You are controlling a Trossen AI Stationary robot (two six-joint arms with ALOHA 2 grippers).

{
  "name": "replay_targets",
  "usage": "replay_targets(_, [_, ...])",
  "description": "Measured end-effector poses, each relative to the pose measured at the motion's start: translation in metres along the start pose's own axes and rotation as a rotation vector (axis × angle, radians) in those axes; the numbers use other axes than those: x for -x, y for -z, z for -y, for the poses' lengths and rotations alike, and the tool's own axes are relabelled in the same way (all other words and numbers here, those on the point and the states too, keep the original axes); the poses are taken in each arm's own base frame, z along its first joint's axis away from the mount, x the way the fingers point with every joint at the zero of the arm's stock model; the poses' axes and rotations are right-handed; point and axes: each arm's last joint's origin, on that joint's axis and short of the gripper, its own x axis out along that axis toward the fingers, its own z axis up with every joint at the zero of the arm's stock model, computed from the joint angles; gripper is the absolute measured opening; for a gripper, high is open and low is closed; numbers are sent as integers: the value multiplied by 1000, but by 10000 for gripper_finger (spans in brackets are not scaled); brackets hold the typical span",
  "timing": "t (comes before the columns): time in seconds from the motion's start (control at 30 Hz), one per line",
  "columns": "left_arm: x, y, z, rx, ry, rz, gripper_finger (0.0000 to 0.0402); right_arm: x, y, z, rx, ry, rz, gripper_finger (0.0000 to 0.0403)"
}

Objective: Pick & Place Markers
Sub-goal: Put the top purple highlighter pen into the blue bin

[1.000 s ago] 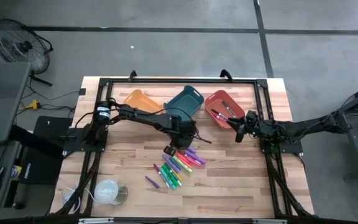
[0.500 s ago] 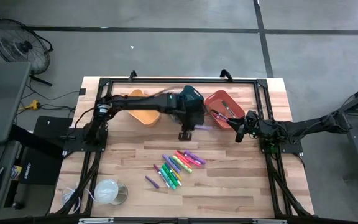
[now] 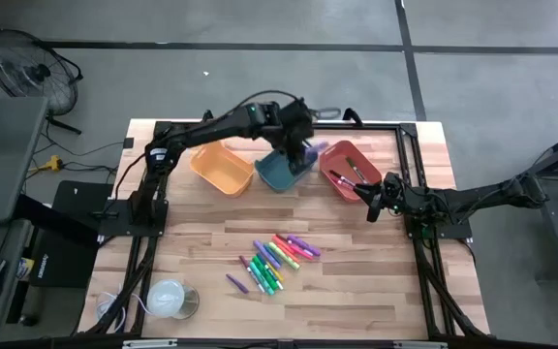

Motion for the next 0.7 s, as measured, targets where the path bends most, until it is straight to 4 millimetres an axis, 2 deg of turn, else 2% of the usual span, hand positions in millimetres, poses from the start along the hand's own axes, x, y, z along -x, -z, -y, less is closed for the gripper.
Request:
replay_targets(0.07, [-2,-1,-9,81,-27,0,59,0,0,0,0,0,0,85])
replay_targets(0.2, [-19,3,-19,207,-91,-42,59,0,0,0,0,0,0,85])
replay_targets(0.43, [-44,16,-20,381,-184,-98,59,0,0,0,0,-1,0,85])
replay_targets(0.7, [-78,49,-26,450,-227,-222,59,0,0,0,0,-1,0,85])
